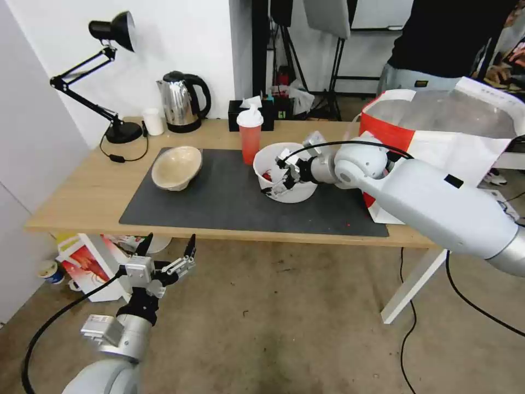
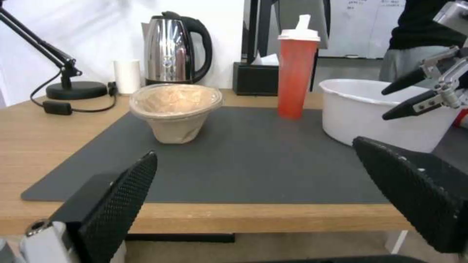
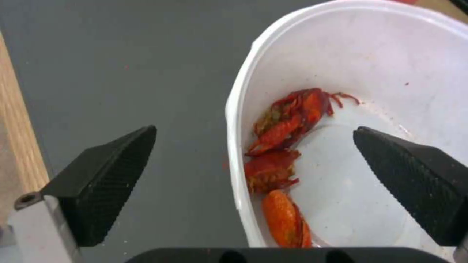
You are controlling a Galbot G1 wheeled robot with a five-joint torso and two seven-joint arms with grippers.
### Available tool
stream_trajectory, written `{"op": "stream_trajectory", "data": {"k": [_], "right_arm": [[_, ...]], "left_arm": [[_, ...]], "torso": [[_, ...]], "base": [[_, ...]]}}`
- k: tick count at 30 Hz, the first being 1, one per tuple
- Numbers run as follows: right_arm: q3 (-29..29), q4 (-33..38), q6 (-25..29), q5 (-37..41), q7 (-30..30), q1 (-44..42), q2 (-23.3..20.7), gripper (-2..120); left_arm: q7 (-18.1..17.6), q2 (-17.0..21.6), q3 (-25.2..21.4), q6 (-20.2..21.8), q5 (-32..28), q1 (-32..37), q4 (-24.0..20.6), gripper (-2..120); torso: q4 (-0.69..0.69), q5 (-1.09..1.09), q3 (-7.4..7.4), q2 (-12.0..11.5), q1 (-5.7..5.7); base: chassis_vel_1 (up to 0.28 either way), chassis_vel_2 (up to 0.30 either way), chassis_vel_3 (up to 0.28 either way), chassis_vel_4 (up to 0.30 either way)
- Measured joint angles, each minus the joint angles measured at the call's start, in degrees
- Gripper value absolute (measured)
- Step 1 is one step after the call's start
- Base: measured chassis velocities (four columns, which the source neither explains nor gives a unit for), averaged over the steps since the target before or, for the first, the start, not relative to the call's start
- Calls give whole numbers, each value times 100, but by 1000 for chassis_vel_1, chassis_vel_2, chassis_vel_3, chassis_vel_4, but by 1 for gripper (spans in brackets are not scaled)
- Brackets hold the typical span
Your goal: Pick up the trash from the table and place it into the takeout bag.
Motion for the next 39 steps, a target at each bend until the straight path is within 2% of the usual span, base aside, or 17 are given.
{"op": "stream_trajectory", "data": {"k": [14, 18, 22, 28, 39], "right_arm": [[-22, -140, 0, 1, 17, -119, 69, 100], [-27, -213, -1, -2, 33, -162, 116, 94], [-33, -322, -1, -2, 56, -204, 204, 80], [-31, -372, 0, 16, 85, -210, 241, 67], [-32, -415, 1, 43, 126, -204, 296, 25]], "left_arm": [[-3, 1, -7, -10, 3, 21, -7, 100], [-6, 4, -14, -15, 3, 23, -10, 100], [-13, 12, -20, -19, 1, 27, -20, 100], [-21, 23, -27, -26, -8, 23, -18, 100], [-41, 39, -25, -33, -24, -31, 10, 100]], "torso": [[0, 0, 0, 0, 0], [0, 0, 0, 0, 0], [0, 0, 0, 0, 0], [0, -1, -1, 1, 0], [0, 0, 0, 0, 0]], "base": [[0, 0, 0, 0], [0, 0, 0, 0], [0, 0, 0, 0], [0, 0, 0, 0], [0, 0, 0, 0]]}}
